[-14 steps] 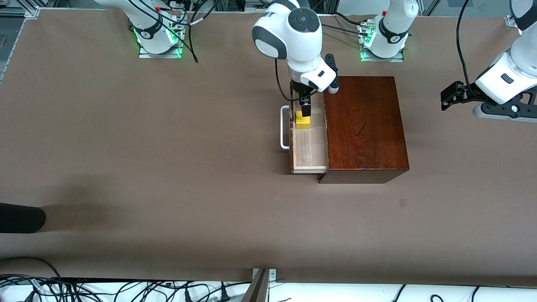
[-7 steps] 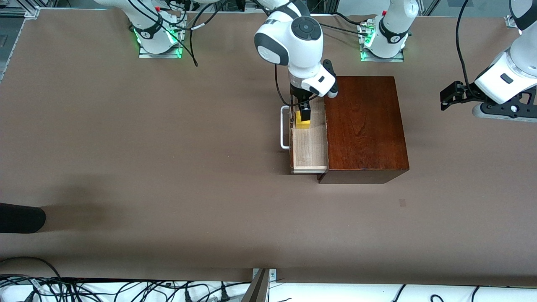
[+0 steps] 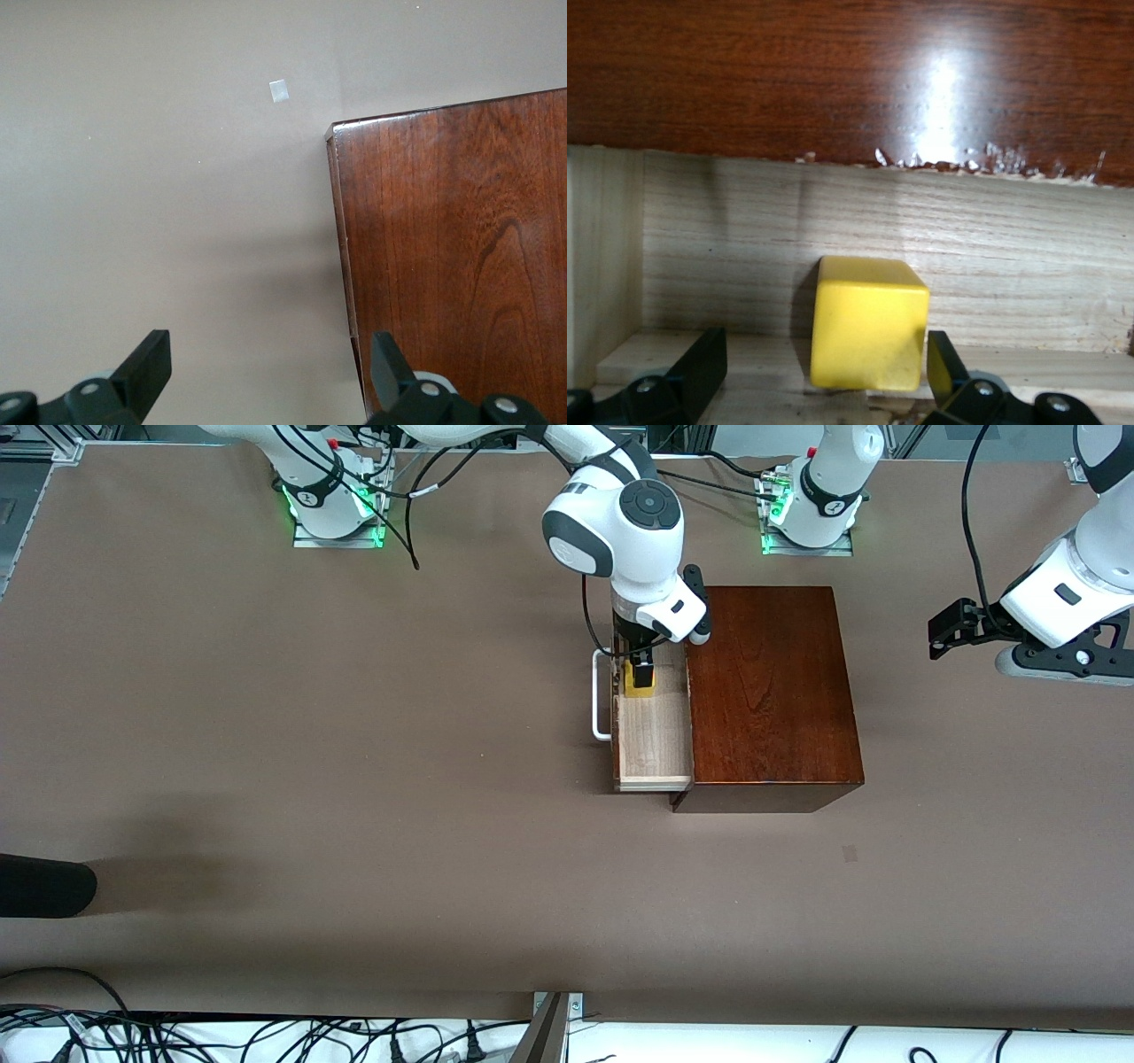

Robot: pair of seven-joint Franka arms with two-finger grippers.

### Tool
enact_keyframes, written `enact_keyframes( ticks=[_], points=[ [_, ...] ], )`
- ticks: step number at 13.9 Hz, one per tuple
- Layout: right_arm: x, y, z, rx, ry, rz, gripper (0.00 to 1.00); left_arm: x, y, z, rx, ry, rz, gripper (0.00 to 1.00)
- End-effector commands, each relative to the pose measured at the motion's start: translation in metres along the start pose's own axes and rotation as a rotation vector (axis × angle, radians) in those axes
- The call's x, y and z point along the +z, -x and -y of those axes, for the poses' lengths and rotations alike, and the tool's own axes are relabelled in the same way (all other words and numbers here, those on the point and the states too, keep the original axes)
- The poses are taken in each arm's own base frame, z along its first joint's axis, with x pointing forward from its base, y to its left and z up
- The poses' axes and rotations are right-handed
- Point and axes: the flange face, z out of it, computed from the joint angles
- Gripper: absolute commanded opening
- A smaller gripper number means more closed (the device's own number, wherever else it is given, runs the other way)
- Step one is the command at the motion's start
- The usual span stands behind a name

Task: Open drawer, take yellow block, close drawer
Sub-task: 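Close the right gripper on the yellow cube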

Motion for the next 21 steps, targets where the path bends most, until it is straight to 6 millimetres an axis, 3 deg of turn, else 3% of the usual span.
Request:
enact_keyframes(
  ticks=[1, 7, 8, 9, 10, 11, 13, 14, 18, 21],
  points=[
    [0.004, -0.008, -0.003, 0.014, 0.024, -0.003, 1.0, 0.0, -0.019, 0.0, -0.007, 0.031, -0.009, 1.0],
    [0.023, -0.013, -0.001, 0.02, 0.047, 0.0, 1.0, 0.003, -0.033, 0.001, -0.007, 0.034, -0.012, 1.0],
    [0.024, -0.013, -0.001, 0.018, 0.052, 0.002, 0.93, 0.003, -0.034, 0.001, -0.007, 0.034, -0.012, 1.0],
    [0.024, -0.013, -0.001, 0.018, 0.051, 0.003, 0.68, 0.003, -0.034, 0.0, -0.005, 0.034, -0.013, 1.0],
    [0.025, -0.012, -0.002, 0.021, 0.051, 0.005, 0.29, 0.003, -0.034, -0.001, -0.004, 0.034, -0.013, 1.0],
    [0.023, -0.012, -0.002, 0.022, 0.052, 0.005, 0.0, 0.003, -0.034, -0.001, -0.004, 0.034, -0.013, 1.0],
    [0.02, -0.006, -0.009, 0.038, 0.065, 0.019, 0.0, 0.003, -0.034, -0.001, -0.004, 0.034, -0.013, 1.0],
    [0.01, -0.008, -0.008, 0.028, 0.08, 0.02, 0.0, 0.003, -0.034, -0.001, -0.004, 0.034, -0.013, 1.0],
    [-0.078, -0.008, -0.019, 0.088, 0.089, 0.043, 0.0, 0.003, -0.034, -0.001, -0.004, 0.034, -0.013, 1.0],
    [-0.155, 0.025, -0.041, 0.252, 0.154, 0.034, 0.0, 0.003, -0.034, -0.001, -0.005, 0.034, -0.013, 1.0]
  ],
)
